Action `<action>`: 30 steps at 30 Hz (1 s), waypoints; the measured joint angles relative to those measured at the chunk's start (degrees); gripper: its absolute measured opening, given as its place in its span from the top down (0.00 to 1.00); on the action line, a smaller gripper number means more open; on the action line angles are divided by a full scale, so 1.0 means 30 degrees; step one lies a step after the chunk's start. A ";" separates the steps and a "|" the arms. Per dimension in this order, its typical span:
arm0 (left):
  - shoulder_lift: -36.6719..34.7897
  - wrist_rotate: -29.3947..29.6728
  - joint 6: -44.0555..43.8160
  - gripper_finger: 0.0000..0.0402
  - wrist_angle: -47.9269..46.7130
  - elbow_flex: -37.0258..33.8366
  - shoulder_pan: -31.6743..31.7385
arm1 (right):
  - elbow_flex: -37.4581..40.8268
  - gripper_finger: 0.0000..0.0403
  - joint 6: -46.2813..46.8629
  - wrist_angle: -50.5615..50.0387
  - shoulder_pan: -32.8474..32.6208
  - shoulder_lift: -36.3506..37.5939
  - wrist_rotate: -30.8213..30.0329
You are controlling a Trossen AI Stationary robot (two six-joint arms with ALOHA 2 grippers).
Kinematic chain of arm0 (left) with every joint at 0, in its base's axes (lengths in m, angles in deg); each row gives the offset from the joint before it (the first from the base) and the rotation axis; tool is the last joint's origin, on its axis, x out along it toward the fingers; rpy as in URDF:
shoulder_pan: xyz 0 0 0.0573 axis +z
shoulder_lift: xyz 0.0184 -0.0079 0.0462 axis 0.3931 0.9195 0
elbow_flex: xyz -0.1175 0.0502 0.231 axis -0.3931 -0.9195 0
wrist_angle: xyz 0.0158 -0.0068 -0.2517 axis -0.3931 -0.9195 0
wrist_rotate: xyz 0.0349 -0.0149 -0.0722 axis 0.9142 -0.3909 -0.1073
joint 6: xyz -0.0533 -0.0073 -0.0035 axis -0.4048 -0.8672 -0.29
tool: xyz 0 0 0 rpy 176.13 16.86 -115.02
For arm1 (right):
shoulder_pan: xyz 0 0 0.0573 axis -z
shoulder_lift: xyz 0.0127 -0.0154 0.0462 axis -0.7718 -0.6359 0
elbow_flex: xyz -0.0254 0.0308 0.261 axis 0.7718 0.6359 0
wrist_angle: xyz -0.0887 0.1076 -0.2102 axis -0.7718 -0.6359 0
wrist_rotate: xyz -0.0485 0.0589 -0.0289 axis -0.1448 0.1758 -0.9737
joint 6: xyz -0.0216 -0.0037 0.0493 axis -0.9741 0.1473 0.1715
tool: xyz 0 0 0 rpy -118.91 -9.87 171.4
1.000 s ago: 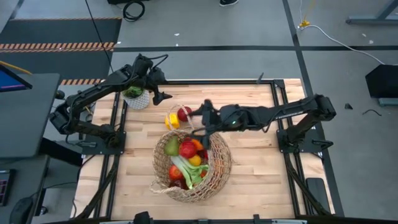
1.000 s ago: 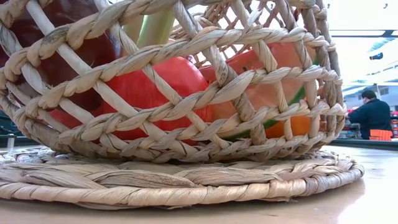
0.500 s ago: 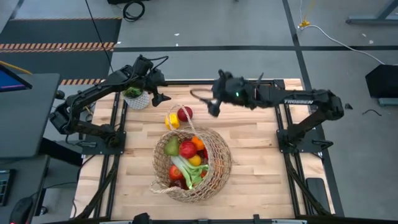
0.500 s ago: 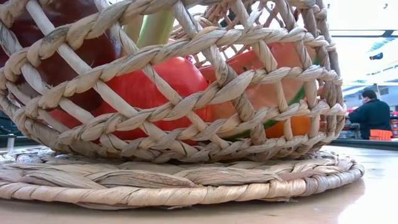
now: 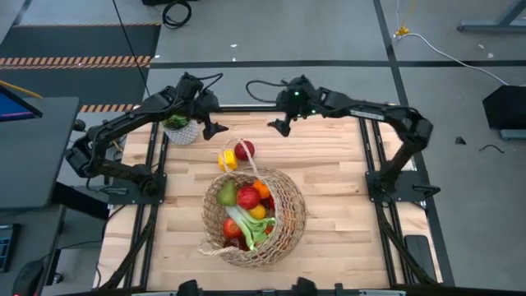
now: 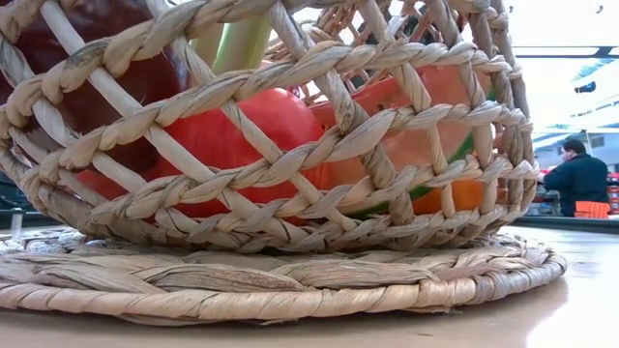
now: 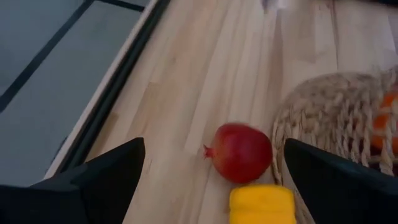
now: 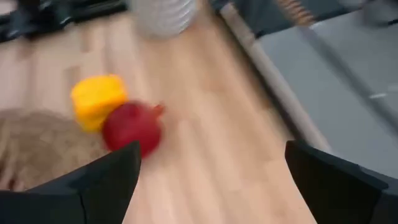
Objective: Build produce basket
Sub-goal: Put the pomegranate into the basket
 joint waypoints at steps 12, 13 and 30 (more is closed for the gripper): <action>0.0007 0.1942 -0.1719 0.02 0.0374 0.0007 0.0015 | -0.0004 0.01 -0.0205 0.2381 -0.0904 -0.3925 0.4293; 0.0015 0.1942 -0.1819 0.02 0.0388 0.0007 0.0008 | -0.0004 0.01 -0.0246 0.2662 -0.0968 -0.4182 0.4287; 0.0029 0.1949 -0.2588 0.02 0.0831 0.0007 0.0015 | -0.0033 0.01 -0.0066 0.6413 -0.1864 -0.6203 0.5642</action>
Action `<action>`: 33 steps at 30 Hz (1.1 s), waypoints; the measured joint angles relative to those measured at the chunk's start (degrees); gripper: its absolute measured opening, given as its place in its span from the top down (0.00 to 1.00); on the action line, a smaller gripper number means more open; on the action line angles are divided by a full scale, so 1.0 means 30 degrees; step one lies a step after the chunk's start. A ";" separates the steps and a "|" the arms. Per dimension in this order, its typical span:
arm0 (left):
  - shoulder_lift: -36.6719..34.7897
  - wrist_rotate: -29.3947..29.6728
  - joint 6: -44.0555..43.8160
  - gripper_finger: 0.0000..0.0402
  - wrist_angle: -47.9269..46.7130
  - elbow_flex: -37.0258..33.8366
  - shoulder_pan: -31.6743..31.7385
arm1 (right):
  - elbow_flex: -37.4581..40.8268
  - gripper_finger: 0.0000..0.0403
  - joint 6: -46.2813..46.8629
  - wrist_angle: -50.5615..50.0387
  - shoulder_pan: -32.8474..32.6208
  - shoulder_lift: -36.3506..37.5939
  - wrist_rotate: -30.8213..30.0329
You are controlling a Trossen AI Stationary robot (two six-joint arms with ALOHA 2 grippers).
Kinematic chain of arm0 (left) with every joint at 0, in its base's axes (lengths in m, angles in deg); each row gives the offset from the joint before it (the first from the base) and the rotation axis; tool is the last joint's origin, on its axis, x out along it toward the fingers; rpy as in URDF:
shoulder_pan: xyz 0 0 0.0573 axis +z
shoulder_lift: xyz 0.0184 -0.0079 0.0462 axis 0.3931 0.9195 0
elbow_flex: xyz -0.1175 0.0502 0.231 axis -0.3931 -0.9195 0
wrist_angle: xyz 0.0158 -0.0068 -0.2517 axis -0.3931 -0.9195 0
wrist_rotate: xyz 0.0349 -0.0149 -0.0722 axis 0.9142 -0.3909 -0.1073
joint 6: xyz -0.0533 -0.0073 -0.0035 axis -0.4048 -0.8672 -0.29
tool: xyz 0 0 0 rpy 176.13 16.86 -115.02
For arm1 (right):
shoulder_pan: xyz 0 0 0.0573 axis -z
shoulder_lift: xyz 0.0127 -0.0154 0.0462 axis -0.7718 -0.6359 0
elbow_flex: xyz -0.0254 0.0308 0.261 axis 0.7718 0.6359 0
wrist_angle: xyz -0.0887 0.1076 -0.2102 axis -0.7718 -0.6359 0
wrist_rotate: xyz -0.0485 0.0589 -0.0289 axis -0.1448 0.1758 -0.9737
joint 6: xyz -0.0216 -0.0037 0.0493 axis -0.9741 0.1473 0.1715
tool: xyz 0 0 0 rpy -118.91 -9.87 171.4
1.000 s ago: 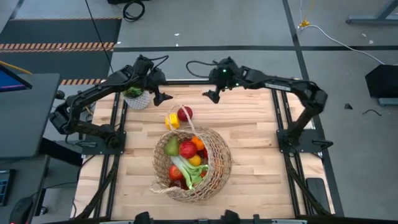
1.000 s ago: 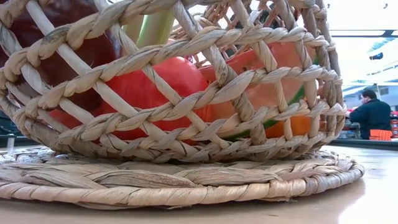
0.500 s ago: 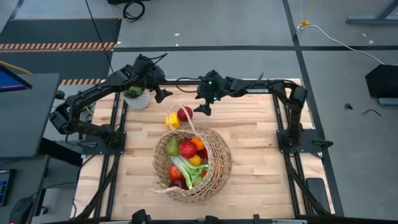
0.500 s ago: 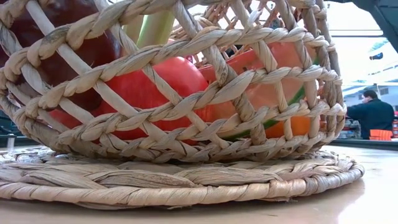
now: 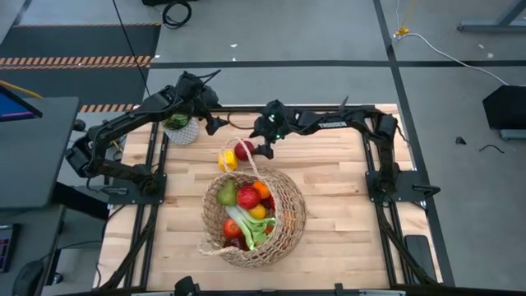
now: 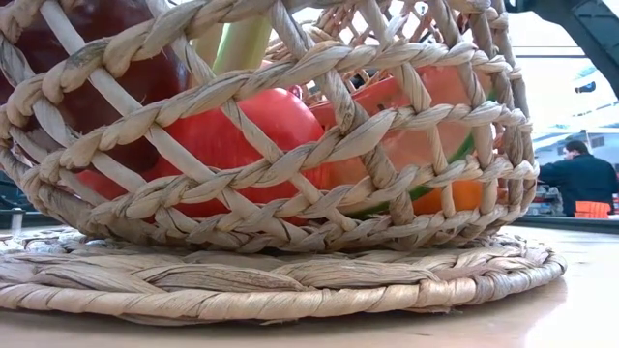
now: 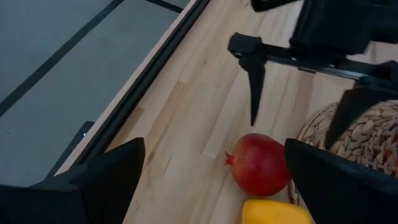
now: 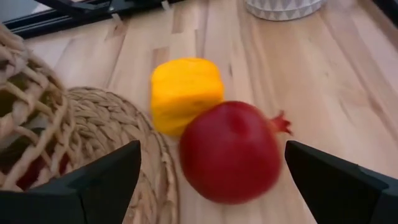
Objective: Build produce basket
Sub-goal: Put the pomegranate into the basket
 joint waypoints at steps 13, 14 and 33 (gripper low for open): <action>0.0007 0.0000 -0.0348 0.02 0.0044 -0.0140 -0.0106 | -0.0095 0.01 0.1735 0.2895 -0.1203 -0.1975 -0.2084; 0.0007 0.0000 -0.0346 0.02 0.0033 -0.0245 -0.0109 | -0.0086 0.01 0.2150 0.3289 -0.1267 -0.2183 -0.2103; 0.0026 0.0080 -0.0474 0.02 0.0257 -0.1333 -0.0109 | -0.0095 0.01 0.3618 0.4524 -0.2032 -0.2790 -0.4412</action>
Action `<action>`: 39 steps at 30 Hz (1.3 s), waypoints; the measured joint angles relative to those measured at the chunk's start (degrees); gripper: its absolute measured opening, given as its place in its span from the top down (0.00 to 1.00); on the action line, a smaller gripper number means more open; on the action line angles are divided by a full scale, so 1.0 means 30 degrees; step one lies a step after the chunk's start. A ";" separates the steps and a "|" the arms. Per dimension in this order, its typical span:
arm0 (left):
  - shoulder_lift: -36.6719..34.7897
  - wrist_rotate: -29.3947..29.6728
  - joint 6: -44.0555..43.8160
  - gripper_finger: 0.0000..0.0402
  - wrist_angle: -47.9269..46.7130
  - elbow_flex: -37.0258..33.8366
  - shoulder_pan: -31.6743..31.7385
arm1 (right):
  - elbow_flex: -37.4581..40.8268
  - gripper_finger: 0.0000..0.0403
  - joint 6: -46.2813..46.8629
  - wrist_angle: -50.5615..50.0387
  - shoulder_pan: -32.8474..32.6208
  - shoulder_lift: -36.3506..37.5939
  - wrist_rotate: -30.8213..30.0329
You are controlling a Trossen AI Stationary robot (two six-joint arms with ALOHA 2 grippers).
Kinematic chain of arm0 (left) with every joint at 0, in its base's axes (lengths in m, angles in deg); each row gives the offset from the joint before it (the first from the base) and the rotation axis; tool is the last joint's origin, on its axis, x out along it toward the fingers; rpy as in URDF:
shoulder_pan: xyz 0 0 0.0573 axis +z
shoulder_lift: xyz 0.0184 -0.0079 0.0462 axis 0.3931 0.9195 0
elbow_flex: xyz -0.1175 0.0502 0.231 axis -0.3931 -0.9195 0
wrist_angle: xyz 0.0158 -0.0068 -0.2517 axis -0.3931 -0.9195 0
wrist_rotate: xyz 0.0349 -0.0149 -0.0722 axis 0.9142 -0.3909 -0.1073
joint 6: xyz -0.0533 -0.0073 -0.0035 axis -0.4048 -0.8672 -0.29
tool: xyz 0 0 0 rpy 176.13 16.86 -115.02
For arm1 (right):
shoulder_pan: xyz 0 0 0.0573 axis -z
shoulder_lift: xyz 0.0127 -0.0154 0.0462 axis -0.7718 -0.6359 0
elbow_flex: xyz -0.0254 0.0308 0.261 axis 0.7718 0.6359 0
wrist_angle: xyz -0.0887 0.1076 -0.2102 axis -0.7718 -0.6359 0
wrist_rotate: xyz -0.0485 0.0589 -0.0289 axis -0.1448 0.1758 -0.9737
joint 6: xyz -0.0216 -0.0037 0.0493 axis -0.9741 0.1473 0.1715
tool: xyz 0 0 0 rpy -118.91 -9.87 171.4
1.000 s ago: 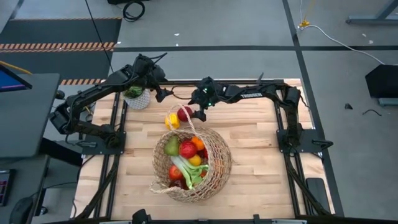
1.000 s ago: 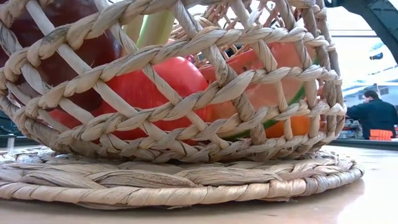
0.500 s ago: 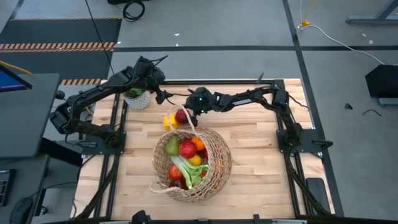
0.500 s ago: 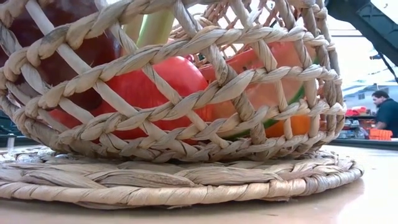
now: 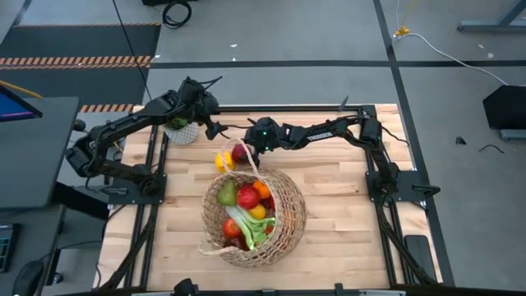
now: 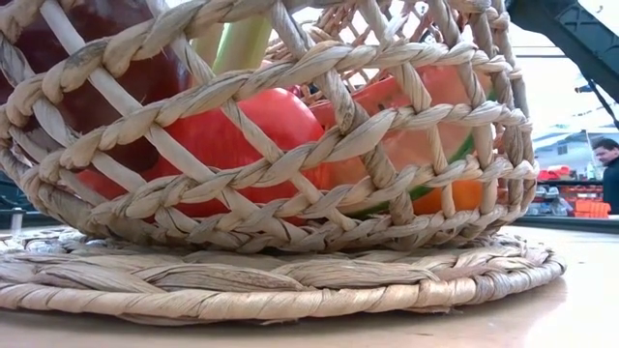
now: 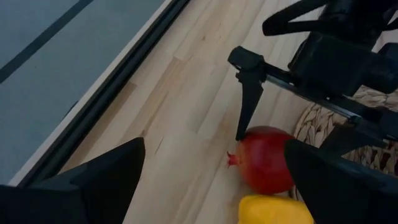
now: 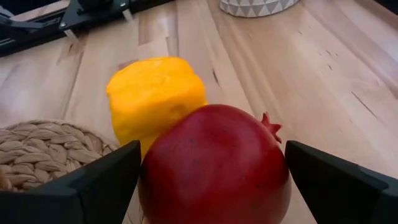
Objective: Build produce basket
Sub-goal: Put the pomegranate into the basket
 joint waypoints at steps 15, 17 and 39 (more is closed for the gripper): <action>-0.0004 0.0011 0.0095 0.02 0.0911 0.0000 0.0000 | 0.0004 0.09 0.0580 -0.0329 -0.0097 0.0170 0.0331; -0.0004 0.0007 0.0095 0.02 0.0984 0.0000 0.0006 | 0.0015 0.13 0.0684 -0.0376 0.0028 0.0337 0.0188; -0.0004 0.0007 0.0000 0.02 0.0884 0.0000 0.0005 | -0.0007 0.33 -0.1646 -0.6442 0.0714 0.8465 -0.0122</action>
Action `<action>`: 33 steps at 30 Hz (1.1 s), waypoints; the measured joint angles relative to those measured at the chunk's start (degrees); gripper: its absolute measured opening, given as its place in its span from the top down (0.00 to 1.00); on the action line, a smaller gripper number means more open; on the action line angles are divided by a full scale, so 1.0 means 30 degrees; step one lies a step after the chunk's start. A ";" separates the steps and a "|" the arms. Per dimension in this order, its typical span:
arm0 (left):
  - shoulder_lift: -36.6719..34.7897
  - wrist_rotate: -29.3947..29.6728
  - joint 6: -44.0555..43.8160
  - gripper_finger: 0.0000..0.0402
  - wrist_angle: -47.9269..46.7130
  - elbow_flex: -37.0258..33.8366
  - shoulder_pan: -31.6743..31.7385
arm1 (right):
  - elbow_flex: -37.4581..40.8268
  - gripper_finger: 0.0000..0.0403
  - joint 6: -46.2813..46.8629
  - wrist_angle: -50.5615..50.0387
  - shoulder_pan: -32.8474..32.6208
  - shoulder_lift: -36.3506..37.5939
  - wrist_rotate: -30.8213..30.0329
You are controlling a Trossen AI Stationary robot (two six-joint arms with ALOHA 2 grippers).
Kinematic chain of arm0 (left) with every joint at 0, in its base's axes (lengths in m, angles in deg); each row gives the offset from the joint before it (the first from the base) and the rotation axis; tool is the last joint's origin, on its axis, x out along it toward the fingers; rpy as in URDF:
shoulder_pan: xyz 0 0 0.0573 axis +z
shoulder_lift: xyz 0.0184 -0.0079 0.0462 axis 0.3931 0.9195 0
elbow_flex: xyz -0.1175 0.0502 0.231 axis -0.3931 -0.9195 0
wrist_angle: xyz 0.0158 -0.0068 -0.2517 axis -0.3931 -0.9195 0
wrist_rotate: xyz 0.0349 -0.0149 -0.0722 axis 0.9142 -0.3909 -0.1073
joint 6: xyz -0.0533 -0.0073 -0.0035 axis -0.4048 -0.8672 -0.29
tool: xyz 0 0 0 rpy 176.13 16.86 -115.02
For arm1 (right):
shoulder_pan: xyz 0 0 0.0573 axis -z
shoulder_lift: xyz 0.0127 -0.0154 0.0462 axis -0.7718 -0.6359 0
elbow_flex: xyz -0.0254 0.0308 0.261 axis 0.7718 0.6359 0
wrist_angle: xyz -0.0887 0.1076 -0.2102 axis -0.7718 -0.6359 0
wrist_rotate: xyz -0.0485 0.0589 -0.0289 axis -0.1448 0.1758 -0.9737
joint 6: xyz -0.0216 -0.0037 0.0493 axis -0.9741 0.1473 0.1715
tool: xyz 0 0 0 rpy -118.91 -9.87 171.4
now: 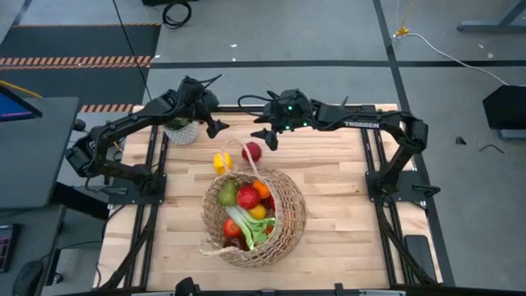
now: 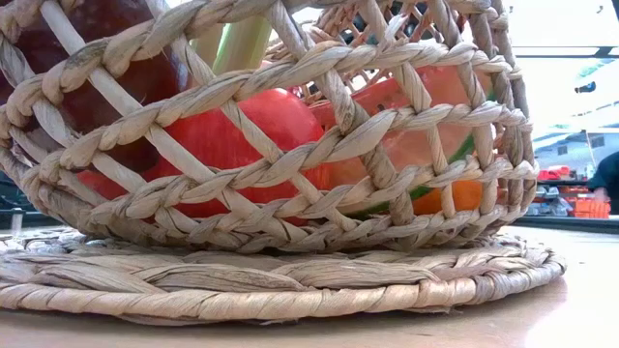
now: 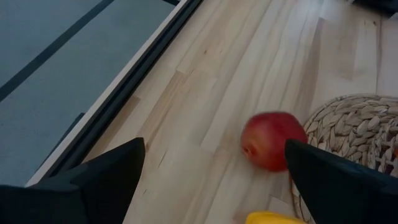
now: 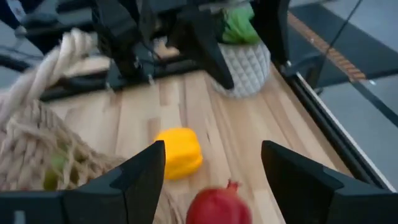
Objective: Build produce basket
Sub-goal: Put the pomegranate into the basket
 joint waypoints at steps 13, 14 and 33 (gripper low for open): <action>0.0689 0.2165 -0.1150 0.02 -0.0483 0.0007 -0.0080 | 0.0022 0.29 -0.2238 -0.2549 0.0036 -0.2804 -0.0974; 0.0814 0.2262 -0.1157 0.02 -0.0416 0.0020 -0.0078 | 0.0022 0.28 -0.2500 -0.2547 0.0063 -0.3255 -0.0974; 0.2739 0.2331 -0.1486 0.02 -0.1053 0.0007 -0.0093 | 0.0051 0.05 -0.3421 -0.1456 0.1221 -0.5847 -0.2479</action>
